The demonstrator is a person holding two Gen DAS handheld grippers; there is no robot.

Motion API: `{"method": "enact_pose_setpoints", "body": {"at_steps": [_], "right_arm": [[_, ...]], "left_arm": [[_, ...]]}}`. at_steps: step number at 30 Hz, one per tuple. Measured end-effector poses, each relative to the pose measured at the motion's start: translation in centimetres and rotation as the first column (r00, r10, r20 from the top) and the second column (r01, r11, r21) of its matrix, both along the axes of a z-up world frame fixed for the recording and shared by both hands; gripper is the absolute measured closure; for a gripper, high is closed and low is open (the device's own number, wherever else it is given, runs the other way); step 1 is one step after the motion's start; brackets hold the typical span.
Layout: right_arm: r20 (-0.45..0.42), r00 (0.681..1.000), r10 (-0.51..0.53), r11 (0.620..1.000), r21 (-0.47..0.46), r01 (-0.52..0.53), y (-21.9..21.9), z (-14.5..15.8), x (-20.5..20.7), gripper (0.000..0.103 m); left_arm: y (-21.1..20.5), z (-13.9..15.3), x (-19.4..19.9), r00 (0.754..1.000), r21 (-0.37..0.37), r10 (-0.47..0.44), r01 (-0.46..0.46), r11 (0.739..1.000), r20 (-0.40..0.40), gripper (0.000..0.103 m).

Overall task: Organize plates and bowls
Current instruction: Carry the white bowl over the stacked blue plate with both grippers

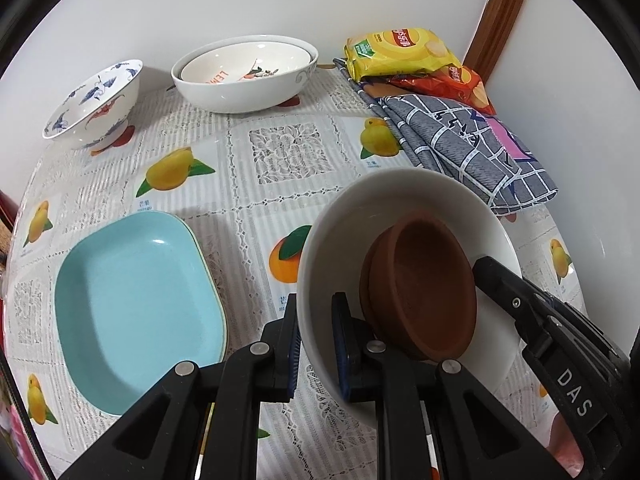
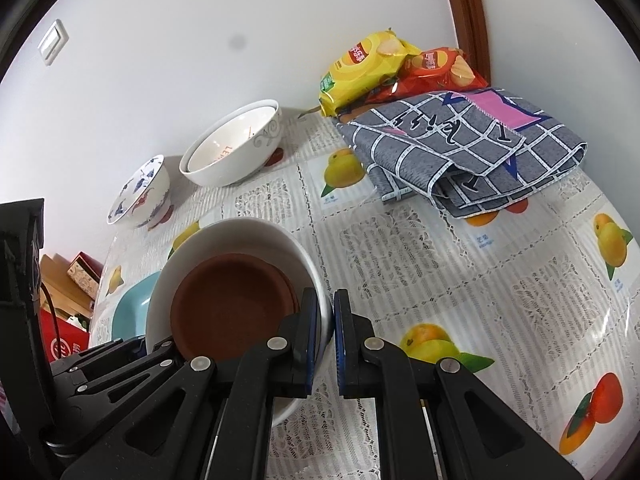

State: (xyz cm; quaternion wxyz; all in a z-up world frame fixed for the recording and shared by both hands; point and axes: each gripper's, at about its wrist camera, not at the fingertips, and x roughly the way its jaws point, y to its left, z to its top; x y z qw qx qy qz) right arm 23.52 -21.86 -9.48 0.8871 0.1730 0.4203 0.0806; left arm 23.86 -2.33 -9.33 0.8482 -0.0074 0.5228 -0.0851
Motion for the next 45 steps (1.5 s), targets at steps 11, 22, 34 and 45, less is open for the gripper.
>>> {"method": "enact_pose_setpoints", "body": {"at_steps": [11,22,34,45], "right_arm": [[0.011,1.0,-0.003,1.0,0.005,0.003,0.2,0.1,0.1,0.095],[0.022,1.0,0.012,1.0,-0.002,-0.012,1.7,0.6,0.1,0.095],[0.033,0.998,0.044,0.999,-0.005,-0.044,4.2,1.3,0.4,0.095],[0.035,0.997,0.071,0.997,0.001,-0.071,6.1,1.5,0.7,0.095]], "left_arm": [[0.4,0.3,0.2,1.0,0.0,0.001,-0.001,1.0,0.015,0.089],[2.1,0.7,0.3,1.0,-0.009,0.013,-0.013,1.0,0.014,0.089],[4.8,1.2,0.4,0.999,-0.019,0.042,-0.041,0.999,0.02,0.089],[7.0,1.3,0.4,0.998,-0.033,0.064,-0.064,0.997,0.022,0.089]]}}
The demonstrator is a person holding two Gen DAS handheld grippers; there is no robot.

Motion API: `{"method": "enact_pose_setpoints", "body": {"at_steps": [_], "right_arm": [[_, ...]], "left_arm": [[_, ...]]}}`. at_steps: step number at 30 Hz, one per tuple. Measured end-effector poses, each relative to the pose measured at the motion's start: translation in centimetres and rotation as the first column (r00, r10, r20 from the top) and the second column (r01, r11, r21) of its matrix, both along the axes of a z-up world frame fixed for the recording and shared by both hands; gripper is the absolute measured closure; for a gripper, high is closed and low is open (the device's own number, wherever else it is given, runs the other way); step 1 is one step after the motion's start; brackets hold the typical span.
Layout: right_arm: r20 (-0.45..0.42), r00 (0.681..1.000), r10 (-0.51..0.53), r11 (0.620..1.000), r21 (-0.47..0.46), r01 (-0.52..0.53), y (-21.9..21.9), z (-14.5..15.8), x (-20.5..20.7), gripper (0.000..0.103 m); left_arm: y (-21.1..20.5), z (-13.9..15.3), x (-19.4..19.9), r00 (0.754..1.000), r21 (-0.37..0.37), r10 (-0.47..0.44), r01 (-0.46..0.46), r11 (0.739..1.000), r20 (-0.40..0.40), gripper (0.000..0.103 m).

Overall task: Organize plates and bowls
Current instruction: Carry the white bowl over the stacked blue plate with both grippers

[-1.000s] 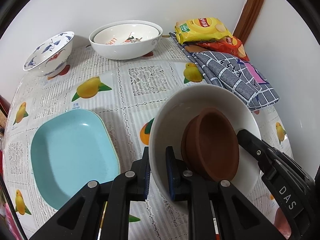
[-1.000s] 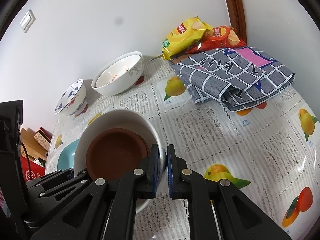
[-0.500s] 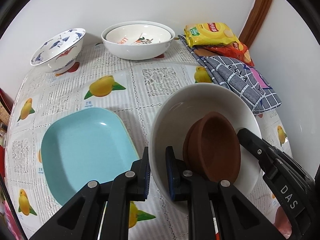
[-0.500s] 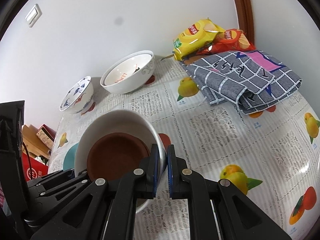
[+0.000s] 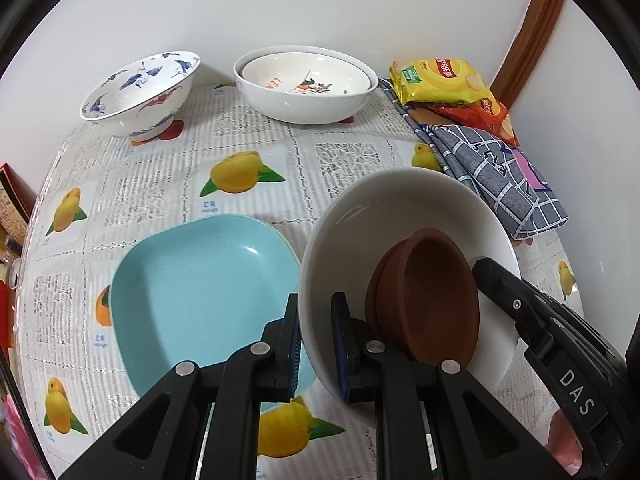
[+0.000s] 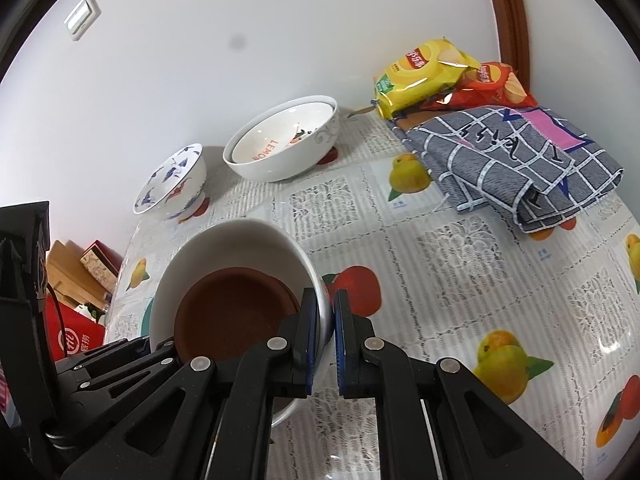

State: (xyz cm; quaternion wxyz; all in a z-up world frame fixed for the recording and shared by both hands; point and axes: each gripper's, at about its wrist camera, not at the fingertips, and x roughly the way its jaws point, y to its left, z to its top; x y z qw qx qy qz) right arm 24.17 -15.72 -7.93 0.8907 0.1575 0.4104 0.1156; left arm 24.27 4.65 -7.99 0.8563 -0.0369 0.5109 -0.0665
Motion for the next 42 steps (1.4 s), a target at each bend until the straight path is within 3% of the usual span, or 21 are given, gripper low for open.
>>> {"method": "enact_pose_setpoints", "body": {"at_steps": [27,42], "right_arm": [[0.007,0.997,0.077,0.997,0.003,-0.077,5.5,0.4,1.1,0.094],[-0.01,0.989,0.146,0.989,-0.007,-0.146,9.3,-0.8,1.9,0.095]], "left_arm": [[5.6,-0.1,0.4,0.997,-0.014,0.078,-0.078,0.997,0.003,0.089],[9.2,-1.7,0.4,0.99,-0.003,0.134,-0.134,0.991,-0.033,0.089]]}}
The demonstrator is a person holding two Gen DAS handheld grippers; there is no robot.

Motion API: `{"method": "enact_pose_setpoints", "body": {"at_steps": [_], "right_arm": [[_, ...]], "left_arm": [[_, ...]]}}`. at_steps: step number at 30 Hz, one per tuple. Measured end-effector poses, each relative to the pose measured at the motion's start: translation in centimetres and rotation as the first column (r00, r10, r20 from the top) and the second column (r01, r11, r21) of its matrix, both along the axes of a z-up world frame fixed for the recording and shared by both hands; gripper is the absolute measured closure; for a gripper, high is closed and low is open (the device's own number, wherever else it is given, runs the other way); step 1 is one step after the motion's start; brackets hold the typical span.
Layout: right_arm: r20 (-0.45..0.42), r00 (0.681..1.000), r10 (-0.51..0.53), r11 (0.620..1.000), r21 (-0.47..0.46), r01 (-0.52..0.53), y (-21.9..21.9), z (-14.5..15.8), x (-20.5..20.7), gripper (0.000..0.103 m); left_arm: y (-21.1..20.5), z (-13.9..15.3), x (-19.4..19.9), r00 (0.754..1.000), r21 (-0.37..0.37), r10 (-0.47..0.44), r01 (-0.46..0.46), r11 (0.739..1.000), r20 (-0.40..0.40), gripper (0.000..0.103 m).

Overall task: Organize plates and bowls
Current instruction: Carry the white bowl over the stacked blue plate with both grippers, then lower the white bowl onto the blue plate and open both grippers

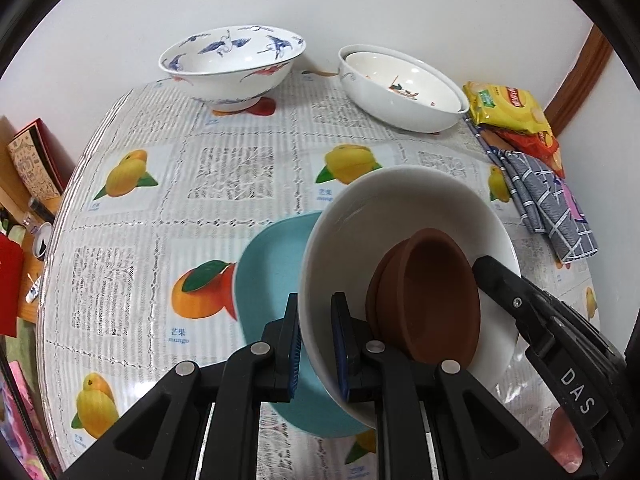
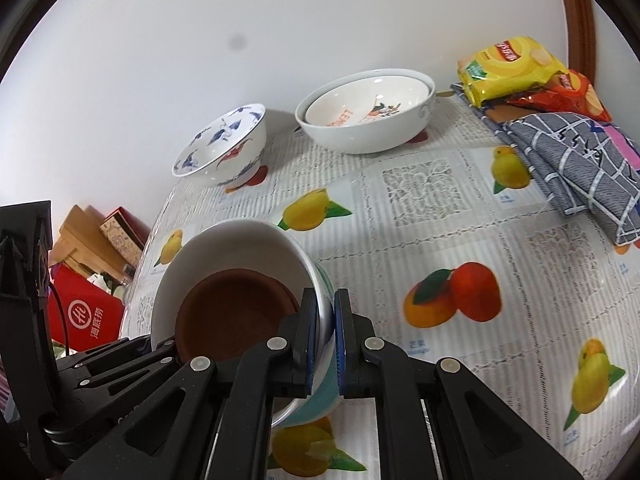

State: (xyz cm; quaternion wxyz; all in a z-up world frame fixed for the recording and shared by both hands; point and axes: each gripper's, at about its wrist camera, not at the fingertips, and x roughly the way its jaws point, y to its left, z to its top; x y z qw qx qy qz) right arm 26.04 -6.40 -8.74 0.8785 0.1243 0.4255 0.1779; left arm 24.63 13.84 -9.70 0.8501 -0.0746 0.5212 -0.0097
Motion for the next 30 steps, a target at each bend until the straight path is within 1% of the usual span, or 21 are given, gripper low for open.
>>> {"method": "enact_pose_setpoints", "body": {"at_steps": [9,19,30], "right_arm": [[-0.037,0.999,0.025,1.0,-0.006,-0.025,1.3,-1.7,1.0,0.095],[-0.056,0.998,0.028,1.0,0.003,-0.028,1.4,-2.4,1.8,0.095],[-0.048,0.998,0.049,0.999,0.011,-0.048,1.4,-2.5,2.1,0.095]], "left_arm": [[0.9,-1.7,0.5,0.999,-0.006,0.019,-0.019,1.0,-0.031,0.089],[0.8,-1.6,0.9,1.0,0.002,0.013,-0.013,1.0,-0.022,0.086],[0.9,-1.5,1.0,0.999,0.015,0.02,-0.02,1.0,-0.034,0.086]]}}
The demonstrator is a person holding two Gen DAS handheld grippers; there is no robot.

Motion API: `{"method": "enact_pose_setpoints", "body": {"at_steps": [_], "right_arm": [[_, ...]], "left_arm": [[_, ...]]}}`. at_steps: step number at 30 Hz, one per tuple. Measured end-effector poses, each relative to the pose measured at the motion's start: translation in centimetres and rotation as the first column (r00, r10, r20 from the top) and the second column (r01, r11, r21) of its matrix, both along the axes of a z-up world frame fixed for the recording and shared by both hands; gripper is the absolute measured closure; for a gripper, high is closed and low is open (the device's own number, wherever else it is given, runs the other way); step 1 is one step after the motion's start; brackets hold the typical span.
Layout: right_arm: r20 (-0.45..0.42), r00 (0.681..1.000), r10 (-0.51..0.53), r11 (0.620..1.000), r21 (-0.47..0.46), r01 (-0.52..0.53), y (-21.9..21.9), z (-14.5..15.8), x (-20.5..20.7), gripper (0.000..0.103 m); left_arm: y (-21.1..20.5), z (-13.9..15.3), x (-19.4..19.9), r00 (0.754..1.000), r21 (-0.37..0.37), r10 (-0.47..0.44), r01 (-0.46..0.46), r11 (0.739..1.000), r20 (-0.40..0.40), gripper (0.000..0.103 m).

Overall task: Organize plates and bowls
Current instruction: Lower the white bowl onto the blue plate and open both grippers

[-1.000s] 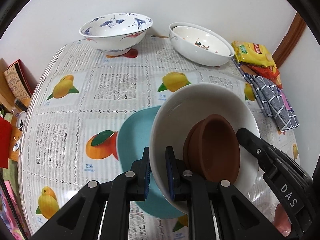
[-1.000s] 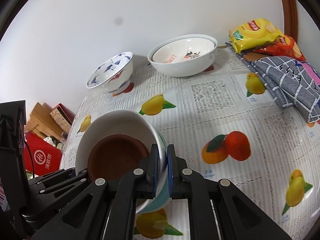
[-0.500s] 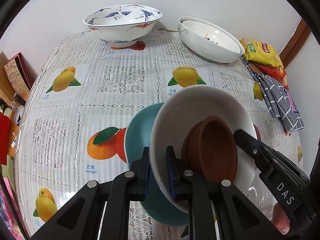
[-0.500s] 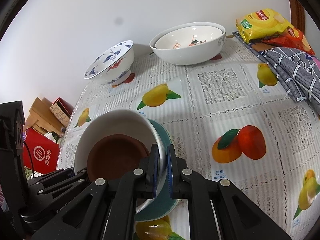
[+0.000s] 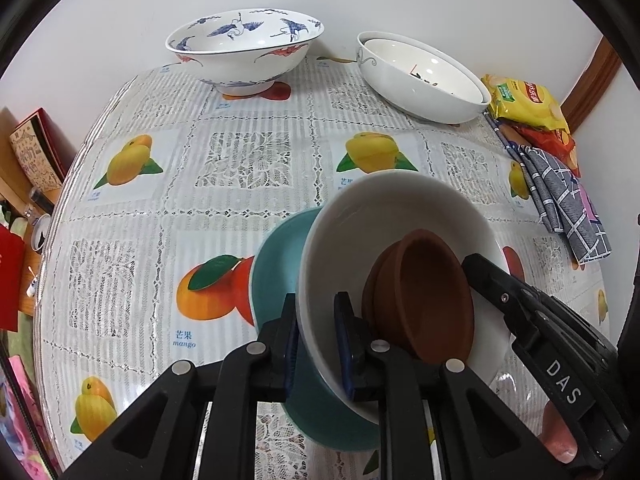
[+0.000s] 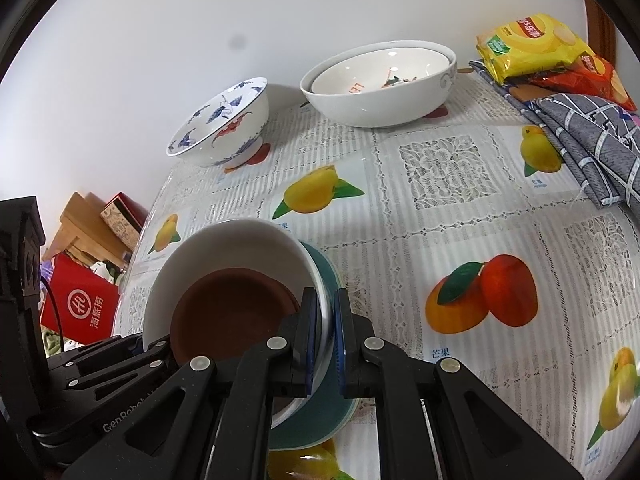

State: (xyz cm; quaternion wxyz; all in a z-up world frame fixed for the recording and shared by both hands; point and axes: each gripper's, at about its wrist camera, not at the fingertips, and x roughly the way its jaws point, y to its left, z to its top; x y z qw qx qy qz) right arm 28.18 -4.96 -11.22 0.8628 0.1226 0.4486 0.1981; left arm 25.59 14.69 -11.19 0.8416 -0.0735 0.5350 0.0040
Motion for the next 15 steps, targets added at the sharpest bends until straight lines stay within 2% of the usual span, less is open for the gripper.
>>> {"method": "enact_pose_setpoints", "body": {"at_steps": [11,15], "right_arm": [[-0.01,1.0,0.011,1.0,0.022,-0.01,-0.01,-0.18,0.34,0.094],[-0.01,1.0,0.013,1.0,0.014,-0.013,-0.13,-0.19,0.35,0.091]], "left_arm": [[-0.14,0.1,-0.04,1.0,0.029,-0.004,0.004,1.0,0.007,0.084],[-0.05,0.09,-0.05,1.0,0.032,-0.008,0.007,0.999,0.005,0.082]]}}
